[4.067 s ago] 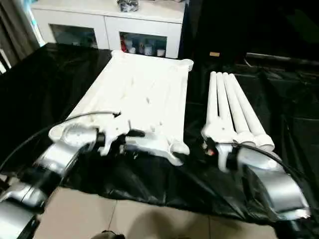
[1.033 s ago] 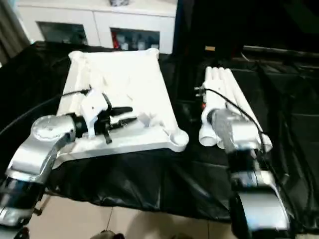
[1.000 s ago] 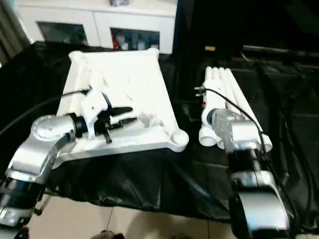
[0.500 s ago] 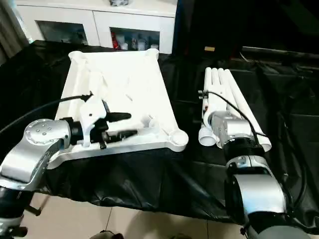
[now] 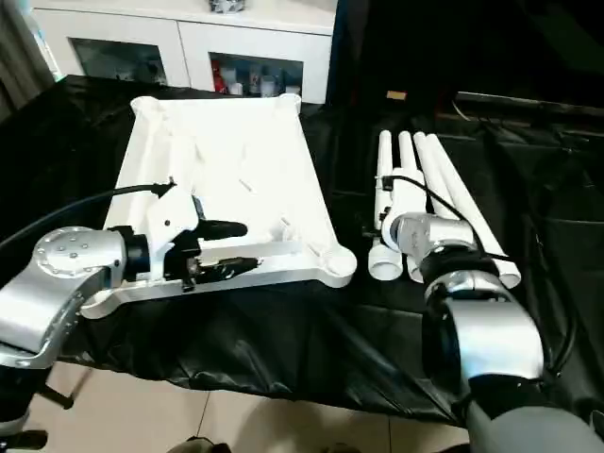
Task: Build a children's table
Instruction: Pick table leg
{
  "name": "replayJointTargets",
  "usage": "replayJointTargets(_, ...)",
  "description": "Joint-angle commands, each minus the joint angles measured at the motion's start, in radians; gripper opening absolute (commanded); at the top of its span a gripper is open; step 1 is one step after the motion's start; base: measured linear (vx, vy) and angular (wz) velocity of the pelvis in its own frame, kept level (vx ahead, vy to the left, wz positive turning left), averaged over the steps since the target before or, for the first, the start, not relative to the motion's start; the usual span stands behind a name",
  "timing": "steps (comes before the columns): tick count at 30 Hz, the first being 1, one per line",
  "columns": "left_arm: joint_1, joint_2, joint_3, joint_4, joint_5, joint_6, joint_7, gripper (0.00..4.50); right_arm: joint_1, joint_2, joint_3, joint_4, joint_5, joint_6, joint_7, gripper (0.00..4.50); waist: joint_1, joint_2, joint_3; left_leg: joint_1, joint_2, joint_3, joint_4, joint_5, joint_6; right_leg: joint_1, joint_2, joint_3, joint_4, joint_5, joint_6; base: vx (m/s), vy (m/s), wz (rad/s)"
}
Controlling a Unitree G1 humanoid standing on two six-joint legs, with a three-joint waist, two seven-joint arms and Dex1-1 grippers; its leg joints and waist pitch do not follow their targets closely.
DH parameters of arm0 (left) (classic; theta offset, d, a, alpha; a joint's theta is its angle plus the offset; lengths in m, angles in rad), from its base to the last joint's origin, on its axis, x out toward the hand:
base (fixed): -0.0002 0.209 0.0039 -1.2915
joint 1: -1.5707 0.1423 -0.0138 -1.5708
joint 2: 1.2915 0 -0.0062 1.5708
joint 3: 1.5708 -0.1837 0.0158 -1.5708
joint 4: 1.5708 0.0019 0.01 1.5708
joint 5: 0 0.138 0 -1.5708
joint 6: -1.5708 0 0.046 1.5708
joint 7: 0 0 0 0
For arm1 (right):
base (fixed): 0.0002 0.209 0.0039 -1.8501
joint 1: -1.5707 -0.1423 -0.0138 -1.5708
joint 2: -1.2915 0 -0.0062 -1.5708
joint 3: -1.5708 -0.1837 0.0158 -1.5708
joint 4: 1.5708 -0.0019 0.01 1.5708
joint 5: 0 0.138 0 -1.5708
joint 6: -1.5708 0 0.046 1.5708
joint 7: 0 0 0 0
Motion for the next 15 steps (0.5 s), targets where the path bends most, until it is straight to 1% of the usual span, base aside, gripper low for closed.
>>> replayJointTargets(1, -0.009, 0.008, -0.017, -0.033, -0.01, 0.012, -0.006, 2.82, -0.021, -0.017, -0.022, 0.025, 0.019, 0.023, -0.014, 3.72, 0.005, -0.009, -0.077, 0.031, 0.068, -0.024, -0.069, -0.143, 0.008, 0.04, -0.047, 0.022, -0.049, -0.082, -0.276, 0.0, 0.0, 0.0)
replayJointTargets(2, -0.012, 0.008, -0.019, -0.034, -0.01, 0.013, -0.008, 2.82, -0.026, -0.022, -0.034, 0.034, 0.029, 0.031, -0.016, 3.68, 0.005, -0.009, -0.078, 0.031, 0.068, -0.024, -0.069, -0.142, 0.008, 0.041, -0.047, 0.022, -0.048, -0.08, -0.277, 0.0, 0.0, 0.0)
replayJointTargets(3, -0.012, 0.008, -0.019, -0.034, -0.01, 0.013, -0.008, 2.82, -0.026, -0.022, -0.034, 0.034, 0.029, 0.031, -0.016, 3.59, 0.006, -0.009, -0.077, 0.03, 0.068, -0.024, -0.069, -0.143, 0.009, 0.041, -0.046, 0.022, -0.049, -0.082, -0.277, 0.0, 0.0, 0.0)
replayJointTargets(4, -0.014, 0.009, -0.02, -0.035, -0.011, 0.016, -0.01, 2.82, -0.029, -0.025, -0.043, 0.04, 0.036, 0.038, -0.015, 3.46, 0.007, -0.009, -0.077, 0.03, 0.068, -0.023, -0.069, -0.146, 0.007, 0.04, -0.046, 0.022, -0.049, -0.087, -0.275, 0.0, 0.0, 0.0)
replayJointTargets(5, -0.016, 0.009, -0.022, -0.036, -0.012, 0.018, -0.012, 2.82, -0.031, -0.027, -0.055, 0.048, 0.045, 0.042, -0.016, 3.46, 0.008, -0.011, -0.077, 0.03, 0.067, -0.023, -0.068, -0.147, 0.006, 0.04, -0.046, 0.022, -0.049, -0.089, -0.273, 0.0, 0.0, 0.0)
replayJointTargets(7, -0.018, 0.009, -0.023, -0.036, -0.013, 0.02, -0.014, 2.82, -0.032, -0.028, -0.062, 0.052, 0.05, 0.043, -0.016, 3.27, 0.009, -0.011, -0.077, 0.031, 0.067, -0.022, -0.068, -0.149, 0.005, 0.04, -0.046, 0.022, -0.049, -0.094, -0.272, 0.0, 0.0, 0.0)
replayJointTargets(8, -0.029, 0.005, -0.026, -0.028, -0.013, 0.017, -0.014, 2.82, -0.035, -0.033, -0.078, 0.061, 0.057, 0.052, -0.018, 3.14, 0.01, -0.009, -0.077, 0.031, 0.067, -0.023, -0.068, -0.149, 0.004, 0.04, -0.046, 0.022, -0.049, -0.095, -0.272, 0.0, 0.0, 0.0)
replayJointTargets(10, -0.036, 0.003, -0.029, -0.022, -0.011, 0.012, -0.01, 2.82, -0.037, -0.037, -0.086, 0.067, 0.057, 0.06, -0.018, 2.89, 0.011, -0.009, -0.077, 0.031, 0.067, -0.023, -0.067, -0.148, 0.002, 0.039, -0.045, 0.021, -0.048, -0.091, -0.275, 0.0, 0.0, 0.0)
replayJointTargets(11, -0.038, -0.001, -0.031, -0.017, -0.007, 0.006, -0.003, 2.82, -0.038, -0.039, -0.088, 0.068, 0.056, 0.06, -0.017, 2.82, 0.012, -0.007, -0.077, 0.031, 0.067, -0.022, -0.067, -0.15, 0.0, 0.039, -0.044, 0.021, -0.049, -0.09, -0.274, 0.0, 0.0, 0.0)
replayJointTargets(12, -0.038, -0.003, -0.031, -0.015, -0.004, -0.001, 0.002, 2.82, -0.038, -0.039, -0.089, 0.069, 0.055, 0.06, -0.016, 2.82, 0.013, -0.007, -0.078, 0.031, 0.068, -0.023, -0.067, -0.149, -0.001, 0.039, -0.045, 0.021, -0.048, -0.087, -0.275, 0.0, 0.0, 0.0)
replayJointTargets(13, -0.039, -0.015, -0.032, -0.001, 0.007, -0.027, 0.023, 2.82, -0.037, -0.041, -0.093, 0.07, 0.054, 0.059, -0.014, 2.65, 0.012, -0.008, -0.077, 0.03, 0.068, -0.023, -0.067, -0.151, -0.002, 0.04, -0.045, 0.021, -0.048, -0.087, -0.274, 0.0, 0.0, 0.0)
replayJointTargets(14, -0.039, -0.015, -0.032, -0.001, 0.008, -0.027, 0.024, 2.82, -0.037, -0.041, -0.093, 0.07, 0.054, 0.058, -0.014, 2.65, 0.013, -0.008, -0.077, 0.03, 0.068, -0.023, -0.068, -0.153, -0.002, 0.039, -0.046, 0.021, -0.049, -0.09, -0.274, 0.0, 0.0, 0.0)
replayJointTargets(15, -0.041, -0.025, -0.029, 0.009, 0.013, -0.033, 0.041, 3.1, -0.036, -0.041, -0.094, 0.07, 0.054, 0.058, -0.013, 2.59, 0.014, -0.008, -0.077, 0.031, 0.068, -0.023, -0.067, -0.152, -0.003, 0.04, -0.046, 0.021, -0.049, -0.089, -0.273, 0.0, 0.0, 0.0)
